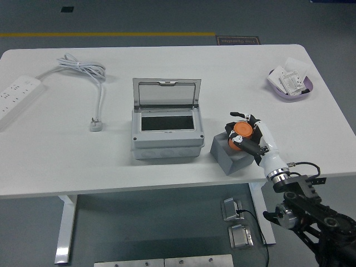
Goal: Fetch the battery,place it into the box,close the lid of the box
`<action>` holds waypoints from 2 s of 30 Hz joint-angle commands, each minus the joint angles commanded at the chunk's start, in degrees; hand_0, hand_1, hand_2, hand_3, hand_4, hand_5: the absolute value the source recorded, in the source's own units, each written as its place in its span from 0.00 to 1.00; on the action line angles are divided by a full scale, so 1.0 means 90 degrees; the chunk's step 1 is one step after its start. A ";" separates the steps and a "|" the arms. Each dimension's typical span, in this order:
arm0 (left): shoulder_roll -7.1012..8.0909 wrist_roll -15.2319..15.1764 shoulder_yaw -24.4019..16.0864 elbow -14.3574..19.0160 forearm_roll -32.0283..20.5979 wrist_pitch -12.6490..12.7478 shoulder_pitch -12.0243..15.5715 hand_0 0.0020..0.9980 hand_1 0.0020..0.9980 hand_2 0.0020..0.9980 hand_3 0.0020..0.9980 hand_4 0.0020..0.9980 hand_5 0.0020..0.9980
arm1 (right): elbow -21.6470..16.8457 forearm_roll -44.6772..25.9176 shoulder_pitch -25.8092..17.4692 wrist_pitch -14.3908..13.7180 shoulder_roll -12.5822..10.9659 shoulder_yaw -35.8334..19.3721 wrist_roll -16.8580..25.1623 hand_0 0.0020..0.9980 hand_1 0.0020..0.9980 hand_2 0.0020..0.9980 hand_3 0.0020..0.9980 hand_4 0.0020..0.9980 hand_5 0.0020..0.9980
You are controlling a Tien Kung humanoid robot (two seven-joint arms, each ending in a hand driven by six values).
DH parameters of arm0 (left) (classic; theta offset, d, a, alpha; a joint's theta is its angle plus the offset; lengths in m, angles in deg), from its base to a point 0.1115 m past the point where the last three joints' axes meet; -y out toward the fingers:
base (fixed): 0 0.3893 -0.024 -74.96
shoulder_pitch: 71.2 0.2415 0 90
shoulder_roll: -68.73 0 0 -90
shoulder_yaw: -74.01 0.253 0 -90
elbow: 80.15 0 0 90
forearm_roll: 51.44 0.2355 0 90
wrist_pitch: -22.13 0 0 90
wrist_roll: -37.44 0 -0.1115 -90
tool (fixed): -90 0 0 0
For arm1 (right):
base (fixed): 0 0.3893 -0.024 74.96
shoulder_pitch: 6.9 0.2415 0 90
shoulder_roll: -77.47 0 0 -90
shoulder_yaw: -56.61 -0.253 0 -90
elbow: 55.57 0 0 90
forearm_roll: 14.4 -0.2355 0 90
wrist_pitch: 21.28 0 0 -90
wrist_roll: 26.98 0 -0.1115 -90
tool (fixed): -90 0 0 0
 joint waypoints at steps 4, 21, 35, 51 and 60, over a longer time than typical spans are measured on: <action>0.0008 -0.0018 0.0003 0.0000 0.0010 0.0011 -0.0008 0.81 0.80 0.78 1.00 0.83 0.95 | -0.0015 0.0072 0.0024 -0.0034 0.0006 0.0034 -0.0115 0.31 0.38 0.44 0.50 0.28 0.00; 0.0031 -0.0149 0.0023 0.0000 0.0025 0.0069 -0.0037 0.80 0.79 0.78 0.99 0.82 0.95 | -0.0066 0.0245 0.0365 -0.0430 0.0118 0.0032 -0.0168 0.15 0.21 0.25 0.23 0.00 0.00; 0.0029 -0.0135 -0.0094 0.0000 0.0180 0.0086 -0.0026 0.80 0.79 0.78 0.99 0.82 0.96 | -0.0053 0.0902 0.1016 -0.0652 0.0231 0.0147 -0.0469 0.11 0.21 0.25 0.25 0.00 0.00; 0.0047 -0.0003 -0.0342 0.0000 0.0417 0.0064 -0.0002 0.80 0.79 0.78 0.98 0.82 0.96 | -0.0259 0.3897 0.2411 0.0299 0.0694 0.0839 -0.2835 0.11 0.22 0.26 0.25 0.00 0.00; 0.0074 0.0075 -0.0493 0.0000 0.0585 0.0051 -0.0013 0.80 0.79 0.78 0.98 0.82 0.96 | 0.0148 0.5746 0.3242 0.1054 0.1017 0.1497 -0.4150 0.12 0.22 0.26 0.25 0.00 0.00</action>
